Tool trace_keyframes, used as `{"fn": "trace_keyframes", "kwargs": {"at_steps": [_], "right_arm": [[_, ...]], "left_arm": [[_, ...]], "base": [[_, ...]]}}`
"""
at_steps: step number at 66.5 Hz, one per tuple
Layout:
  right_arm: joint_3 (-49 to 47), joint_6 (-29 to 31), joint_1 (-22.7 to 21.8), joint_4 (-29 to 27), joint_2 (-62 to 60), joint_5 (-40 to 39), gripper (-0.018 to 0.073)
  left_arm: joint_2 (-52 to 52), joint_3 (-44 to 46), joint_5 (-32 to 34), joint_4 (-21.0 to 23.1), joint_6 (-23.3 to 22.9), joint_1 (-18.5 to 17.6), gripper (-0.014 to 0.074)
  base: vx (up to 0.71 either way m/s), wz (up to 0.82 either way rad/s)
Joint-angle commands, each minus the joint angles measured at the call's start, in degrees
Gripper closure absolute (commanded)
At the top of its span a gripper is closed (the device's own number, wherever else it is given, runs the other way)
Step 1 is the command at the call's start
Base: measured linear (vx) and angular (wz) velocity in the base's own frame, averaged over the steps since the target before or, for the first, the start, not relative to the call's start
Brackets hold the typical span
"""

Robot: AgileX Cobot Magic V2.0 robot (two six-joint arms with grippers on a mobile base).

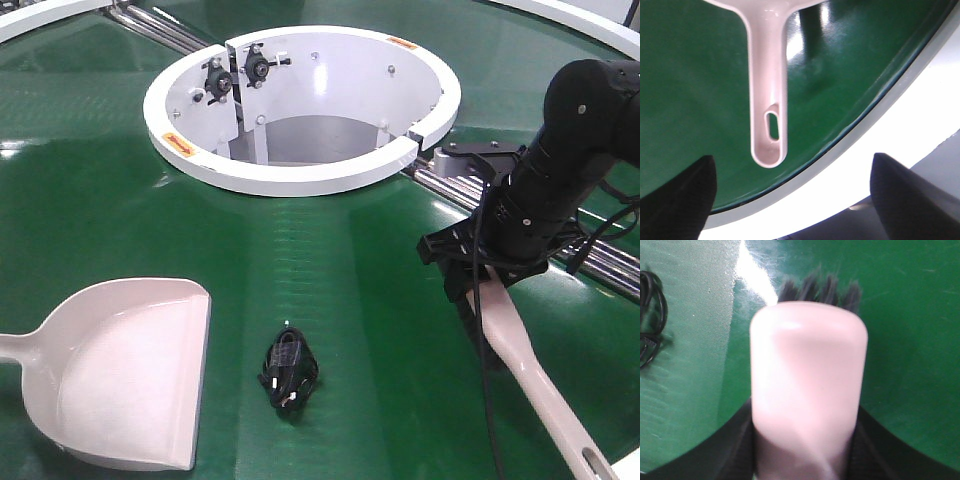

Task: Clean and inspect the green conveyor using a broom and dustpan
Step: 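Reach the left gripper down and grasp the cream dustpan handle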

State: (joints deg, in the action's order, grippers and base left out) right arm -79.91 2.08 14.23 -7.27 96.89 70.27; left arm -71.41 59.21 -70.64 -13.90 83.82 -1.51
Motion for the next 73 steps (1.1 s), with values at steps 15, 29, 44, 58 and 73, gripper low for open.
{"fn": "trace_keyframes", "kwargs": {"at_steps": [15, 29, 44, 58, 73], "right_arm": [[-1.66, 0.07, -0.11, -0.31, -2.76, 3.11, 0.0564], [-1.66, 0.07, -0.11, -0.31, -2.76, 3.11, 0.0564], [-1.66, 0.07, -0.11, -0.31, -2.76, 3.11, 0.0564], [-1.66, 0.07, -0.11, -0.31, -2.76, 3.04, 0.0564], [-1.66, 0.07, -0.11, -0.31, -2.76, 3.14, 0.0564]], "left_arm": [[-6.96, 1.86, -0.61, -3.52, -1.79, 1.74, 0.0017], [-7.56, 1.86, 3.45, -3.51, -2.18, 4.97, 0.0017], [-9.28, 1.86, 5.66, -1.98, -2.18, 7.47, 0.0017], [-11.6, 1.94, 7.87, -1.92, -2.55, 7.6, 0.0017], [-14.91, 5.08, 8.12, -2.07, -4.08, 7.6, 0.0017]], "base": [[0.0, 0.0], [0.0, 0.0], [0.0, 0.0], [0.0, 0.0], [0.0, 0.0]]}}
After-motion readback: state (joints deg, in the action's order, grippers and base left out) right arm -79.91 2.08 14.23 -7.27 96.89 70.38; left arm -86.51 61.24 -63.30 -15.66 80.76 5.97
